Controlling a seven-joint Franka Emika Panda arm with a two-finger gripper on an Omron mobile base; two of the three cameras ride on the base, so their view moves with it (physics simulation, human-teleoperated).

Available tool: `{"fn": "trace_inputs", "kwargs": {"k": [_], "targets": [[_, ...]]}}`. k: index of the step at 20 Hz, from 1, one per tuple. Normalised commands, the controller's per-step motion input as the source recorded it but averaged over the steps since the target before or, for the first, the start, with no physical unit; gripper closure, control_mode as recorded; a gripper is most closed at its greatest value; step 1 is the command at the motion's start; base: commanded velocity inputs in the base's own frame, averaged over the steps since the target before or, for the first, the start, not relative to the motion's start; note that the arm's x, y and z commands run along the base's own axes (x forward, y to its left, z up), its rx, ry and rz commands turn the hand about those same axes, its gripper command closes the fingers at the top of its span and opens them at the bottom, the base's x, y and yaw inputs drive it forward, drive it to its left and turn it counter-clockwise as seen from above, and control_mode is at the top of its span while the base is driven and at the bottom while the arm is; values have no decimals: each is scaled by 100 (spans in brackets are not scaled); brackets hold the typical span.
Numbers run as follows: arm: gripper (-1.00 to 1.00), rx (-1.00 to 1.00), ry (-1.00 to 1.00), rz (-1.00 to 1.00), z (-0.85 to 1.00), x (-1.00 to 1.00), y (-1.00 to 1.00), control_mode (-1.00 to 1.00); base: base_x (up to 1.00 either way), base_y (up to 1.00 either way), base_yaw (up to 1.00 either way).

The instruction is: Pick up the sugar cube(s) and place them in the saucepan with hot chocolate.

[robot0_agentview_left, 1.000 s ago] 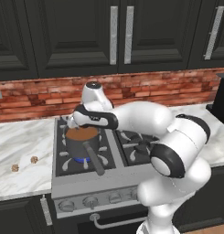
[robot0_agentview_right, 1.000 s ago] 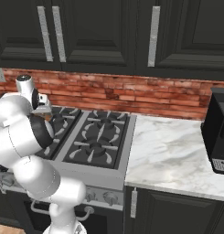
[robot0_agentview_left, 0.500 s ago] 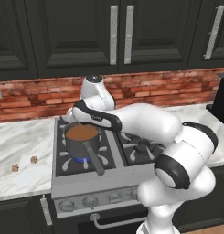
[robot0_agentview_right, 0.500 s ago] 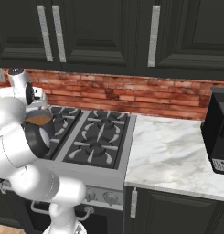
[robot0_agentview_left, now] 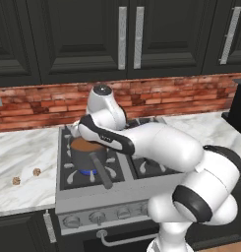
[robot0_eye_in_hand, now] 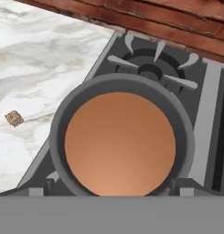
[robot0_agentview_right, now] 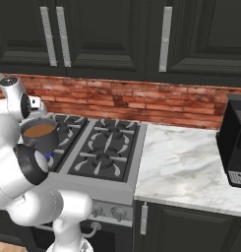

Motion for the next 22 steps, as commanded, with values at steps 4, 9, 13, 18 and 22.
{"fn": "trace_inputs", "kwargs": {"k": [4, 9, 13, 18, 22], "targets": [[-100, 0, -5, 0, 0, -19, 0, -100, 0, 0, 0], [-100, 0, -6, 0, 0, -20, 0, -100, 0, 0, 0], [-100, 0, -4, 4, 0, -27, 5, -100, 0, 0, 0], [-100, 0, -2, 10, 1, -37, 15, -100, 0, 0, 0], [-100, 0, 0, 13, 2, -32, 13, -100, 0, 0, 0]]}}
